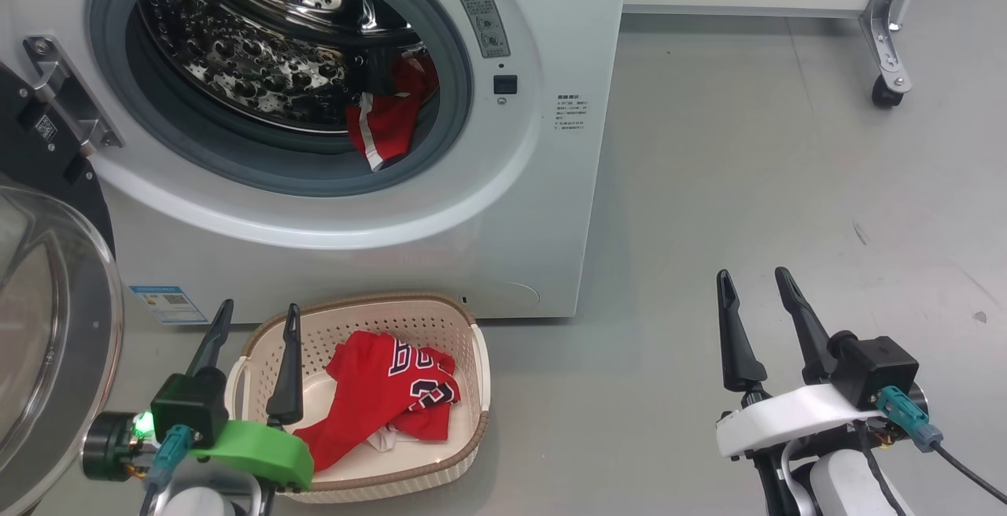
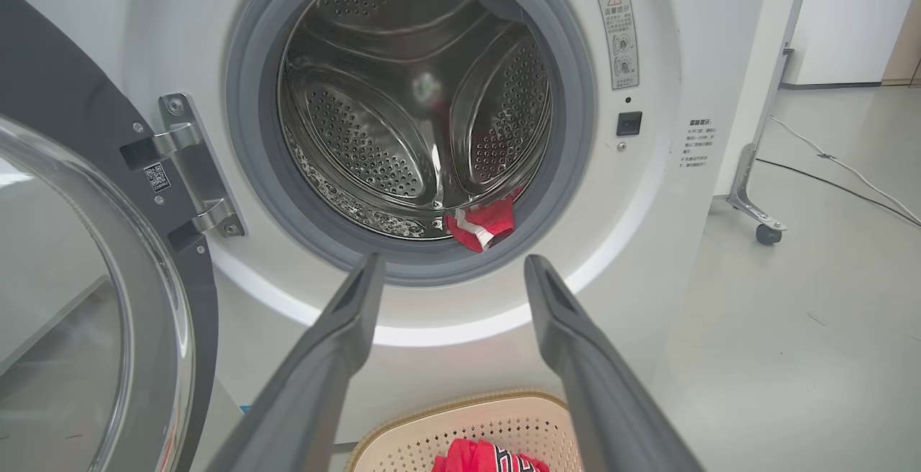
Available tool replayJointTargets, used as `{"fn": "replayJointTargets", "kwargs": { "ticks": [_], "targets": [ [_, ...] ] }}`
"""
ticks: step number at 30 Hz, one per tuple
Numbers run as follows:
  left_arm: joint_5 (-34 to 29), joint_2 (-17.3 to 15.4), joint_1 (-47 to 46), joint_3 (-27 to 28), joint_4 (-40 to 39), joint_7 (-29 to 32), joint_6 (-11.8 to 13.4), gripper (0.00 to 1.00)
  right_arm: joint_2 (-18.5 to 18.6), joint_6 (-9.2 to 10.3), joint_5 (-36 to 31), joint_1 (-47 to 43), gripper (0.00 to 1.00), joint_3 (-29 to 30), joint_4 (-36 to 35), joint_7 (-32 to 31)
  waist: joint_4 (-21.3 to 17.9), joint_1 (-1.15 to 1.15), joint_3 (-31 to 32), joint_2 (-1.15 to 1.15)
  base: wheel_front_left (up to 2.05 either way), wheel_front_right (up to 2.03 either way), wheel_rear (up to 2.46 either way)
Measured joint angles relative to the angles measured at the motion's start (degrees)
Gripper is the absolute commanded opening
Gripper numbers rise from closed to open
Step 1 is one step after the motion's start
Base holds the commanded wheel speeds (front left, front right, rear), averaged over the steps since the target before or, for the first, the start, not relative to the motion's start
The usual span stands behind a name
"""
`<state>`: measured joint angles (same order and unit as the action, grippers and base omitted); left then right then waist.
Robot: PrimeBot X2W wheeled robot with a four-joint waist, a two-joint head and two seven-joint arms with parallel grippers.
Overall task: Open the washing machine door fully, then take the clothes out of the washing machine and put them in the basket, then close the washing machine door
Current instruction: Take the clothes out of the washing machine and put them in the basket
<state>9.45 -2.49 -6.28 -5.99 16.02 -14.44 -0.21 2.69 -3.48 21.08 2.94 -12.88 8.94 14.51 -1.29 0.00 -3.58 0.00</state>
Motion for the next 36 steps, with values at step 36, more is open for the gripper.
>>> {"fn": "replayJointTargets", "kwargs": {
  "ticks": [36],
  "targets": [
    [0.13, 0.02, 1.32, -1.3, -1.79, 0.0, 1.01, 1.0, -0.02, -0.36, -0.91, 0.01, 1.0, 0.07, -0.24, 0.0, -0.85, 0.0, -0.75, 0.0, 0.0, 0.0, 0.0]
  ]
}}
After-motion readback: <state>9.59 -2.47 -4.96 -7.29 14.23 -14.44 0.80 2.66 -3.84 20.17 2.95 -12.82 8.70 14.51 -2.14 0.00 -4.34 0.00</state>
